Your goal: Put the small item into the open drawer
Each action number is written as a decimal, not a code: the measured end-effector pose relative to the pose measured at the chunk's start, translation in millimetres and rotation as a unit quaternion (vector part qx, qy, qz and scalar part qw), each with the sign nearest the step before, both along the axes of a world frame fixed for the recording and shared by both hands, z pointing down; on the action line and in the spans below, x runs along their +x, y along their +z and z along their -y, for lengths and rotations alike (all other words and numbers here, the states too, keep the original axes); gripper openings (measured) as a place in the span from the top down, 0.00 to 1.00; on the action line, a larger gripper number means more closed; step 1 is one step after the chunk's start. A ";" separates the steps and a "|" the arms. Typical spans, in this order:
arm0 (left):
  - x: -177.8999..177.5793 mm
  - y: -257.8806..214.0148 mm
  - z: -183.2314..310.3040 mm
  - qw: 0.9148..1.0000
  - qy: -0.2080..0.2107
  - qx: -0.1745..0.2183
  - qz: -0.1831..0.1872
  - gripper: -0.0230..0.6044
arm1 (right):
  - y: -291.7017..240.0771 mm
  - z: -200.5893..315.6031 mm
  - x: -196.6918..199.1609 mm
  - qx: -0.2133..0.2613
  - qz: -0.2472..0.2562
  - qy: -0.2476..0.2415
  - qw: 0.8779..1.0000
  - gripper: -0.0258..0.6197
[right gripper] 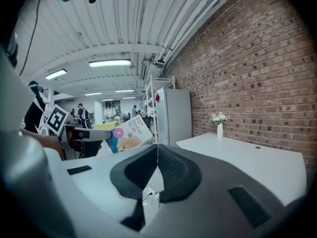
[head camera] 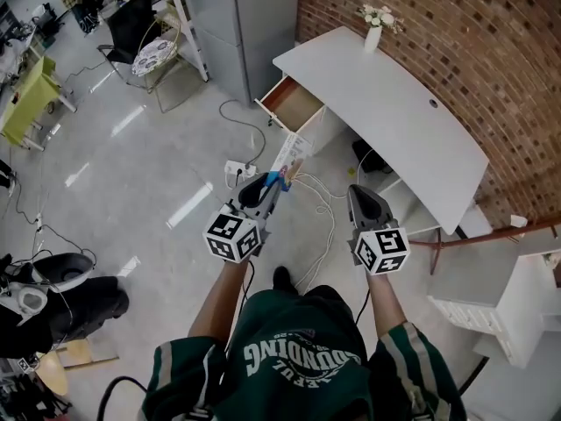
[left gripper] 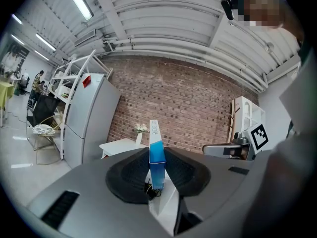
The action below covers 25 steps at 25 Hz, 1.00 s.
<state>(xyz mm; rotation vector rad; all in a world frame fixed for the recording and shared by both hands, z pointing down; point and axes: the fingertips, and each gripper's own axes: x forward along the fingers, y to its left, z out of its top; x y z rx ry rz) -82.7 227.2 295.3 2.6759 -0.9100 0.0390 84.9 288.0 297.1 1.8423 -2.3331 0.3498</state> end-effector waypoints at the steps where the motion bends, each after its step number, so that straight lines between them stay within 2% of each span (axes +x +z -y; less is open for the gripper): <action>1: -1.7 0.6 3.8 1.000 0.001 0.000 0.001 0.80 | 0.1 3.1 -1.6 0.000 0.000 0.001 1.000 0.92; 14: 1.0 23.3 41.3 1.000 -0.008 -0.022 0.003 0.80 | 21.5 41.1 2.0 -0.018 0.007 -0.004 1.000 0.92; 20: 15.8 31.1 76.8 0.999 -0.017 -0.028 0.007 0.80 | 29.5 88.4 10.8 -0.019 0.016 -0.017 1.000 0.92; 25: 27.8 35.9 127.8 0.999 -0.027 -0.032 0.017 0.80 | 34.0 144.6 26.9 -0.018 0.024 -0.026 0.999 0.92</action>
